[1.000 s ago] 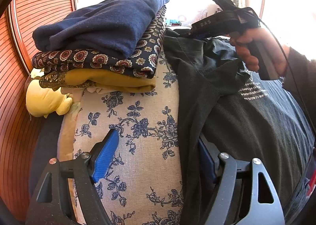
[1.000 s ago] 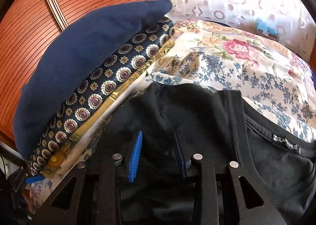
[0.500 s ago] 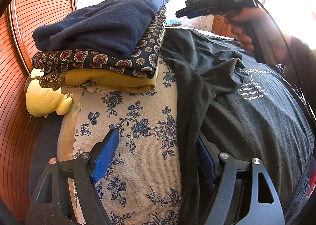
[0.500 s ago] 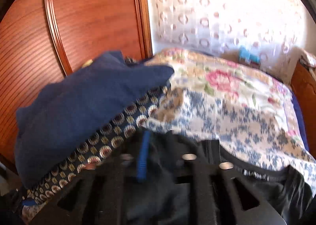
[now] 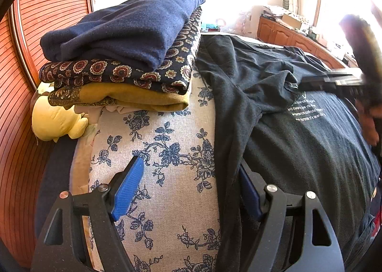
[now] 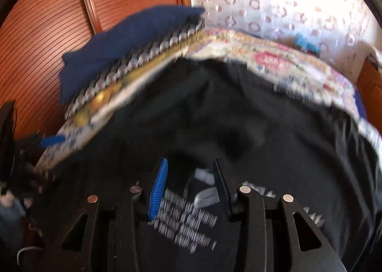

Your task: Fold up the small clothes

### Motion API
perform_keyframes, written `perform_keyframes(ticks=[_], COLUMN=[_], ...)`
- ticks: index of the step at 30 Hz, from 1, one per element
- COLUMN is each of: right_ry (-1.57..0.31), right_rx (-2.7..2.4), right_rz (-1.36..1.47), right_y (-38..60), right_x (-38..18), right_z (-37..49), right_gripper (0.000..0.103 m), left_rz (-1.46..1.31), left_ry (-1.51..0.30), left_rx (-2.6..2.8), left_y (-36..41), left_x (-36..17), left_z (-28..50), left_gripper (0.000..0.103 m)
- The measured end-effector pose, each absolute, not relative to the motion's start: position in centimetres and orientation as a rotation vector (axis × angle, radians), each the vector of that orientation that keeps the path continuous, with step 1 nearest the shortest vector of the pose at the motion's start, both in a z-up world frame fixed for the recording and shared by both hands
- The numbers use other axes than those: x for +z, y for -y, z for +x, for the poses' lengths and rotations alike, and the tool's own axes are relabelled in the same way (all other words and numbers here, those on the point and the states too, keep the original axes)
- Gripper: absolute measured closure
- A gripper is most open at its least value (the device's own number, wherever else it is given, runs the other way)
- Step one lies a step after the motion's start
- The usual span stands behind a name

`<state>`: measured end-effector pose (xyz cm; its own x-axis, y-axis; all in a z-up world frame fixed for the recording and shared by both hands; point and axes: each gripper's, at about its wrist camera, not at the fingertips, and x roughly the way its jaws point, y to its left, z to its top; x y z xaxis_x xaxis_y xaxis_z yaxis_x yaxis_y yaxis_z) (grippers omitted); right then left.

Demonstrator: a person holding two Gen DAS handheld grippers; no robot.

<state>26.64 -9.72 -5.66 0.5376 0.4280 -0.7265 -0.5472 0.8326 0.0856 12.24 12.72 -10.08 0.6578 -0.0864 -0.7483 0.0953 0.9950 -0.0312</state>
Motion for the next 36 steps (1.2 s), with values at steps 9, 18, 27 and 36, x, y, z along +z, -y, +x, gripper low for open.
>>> perform_keyframes(ticks=[9,18,27,36], right_ry=[-0.790,-0.795,-0.749,-0.664], right_rx=[0.544,0.615,0.594,0.435], right_rz=[-0.172,-0.099,-0.105,-0.026], right_y=[8.4,10.2,12.6,22.6], right_x=[-6.9,-5.7,-5.1,-4.0], right_z=[26.0,22.0,18.6,16.4], right_gripper=[0.070,0.098,0.081,0.060], left_rz=[0.010,0.010,0.005,0.058], left_ry=[-0.846,-0.846,-0.840,-0.735], left_rx=[-0.101,-0.101,-0.099,-0.143], left_y=[-12.8,-12.9,-13.1,-10.1], left_x=[-10.2,-10.2,-10.0,-5.9], left_z=[12.1,12.1,11.9,11.8], left_gripper=[0.026,0.026,0.026,0.024])
